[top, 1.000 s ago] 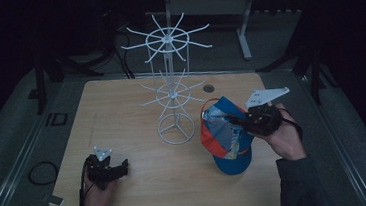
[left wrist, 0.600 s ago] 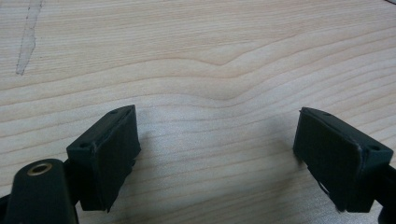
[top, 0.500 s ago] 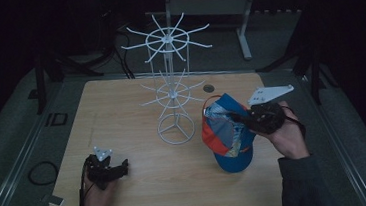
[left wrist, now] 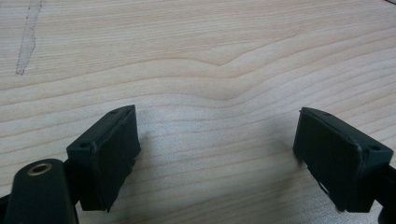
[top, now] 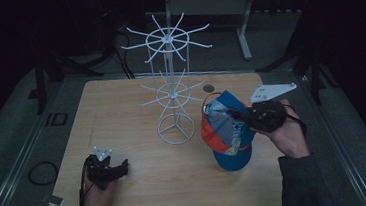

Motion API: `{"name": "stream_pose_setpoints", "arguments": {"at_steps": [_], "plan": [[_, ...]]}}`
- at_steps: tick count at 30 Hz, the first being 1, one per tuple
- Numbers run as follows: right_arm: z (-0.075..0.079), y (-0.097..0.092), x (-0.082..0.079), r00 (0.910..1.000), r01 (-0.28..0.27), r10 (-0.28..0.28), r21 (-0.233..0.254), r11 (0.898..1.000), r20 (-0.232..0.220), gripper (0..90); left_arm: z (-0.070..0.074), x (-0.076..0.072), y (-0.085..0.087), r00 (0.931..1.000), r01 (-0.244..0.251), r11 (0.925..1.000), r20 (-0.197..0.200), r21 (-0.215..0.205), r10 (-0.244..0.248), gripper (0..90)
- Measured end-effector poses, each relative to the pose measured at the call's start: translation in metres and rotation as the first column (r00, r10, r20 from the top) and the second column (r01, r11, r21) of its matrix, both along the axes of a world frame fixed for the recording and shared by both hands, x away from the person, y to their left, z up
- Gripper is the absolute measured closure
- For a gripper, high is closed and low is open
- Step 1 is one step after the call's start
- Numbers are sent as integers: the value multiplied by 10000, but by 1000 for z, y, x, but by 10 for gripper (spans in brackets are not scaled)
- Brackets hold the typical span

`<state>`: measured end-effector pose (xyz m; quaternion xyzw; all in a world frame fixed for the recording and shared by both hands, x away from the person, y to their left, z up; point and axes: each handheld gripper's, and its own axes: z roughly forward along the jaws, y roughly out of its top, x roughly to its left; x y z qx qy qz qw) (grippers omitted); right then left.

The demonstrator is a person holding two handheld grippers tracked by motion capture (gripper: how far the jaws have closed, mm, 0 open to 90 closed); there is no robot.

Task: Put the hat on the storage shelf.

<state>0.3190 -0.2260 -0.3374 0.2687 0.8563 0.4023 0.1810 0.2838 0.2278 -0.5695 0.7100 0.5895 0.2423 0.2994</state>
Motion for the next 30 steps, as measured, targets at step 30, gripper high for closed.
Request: {"name": "stream_pose_setpoints", "arguments": {"at_steps": [30], "plan": [[24,-4,3,9988,1,-26,502,9987,489,885,0,0,0,10000,-2,10000,1,-3,2,147]]}}
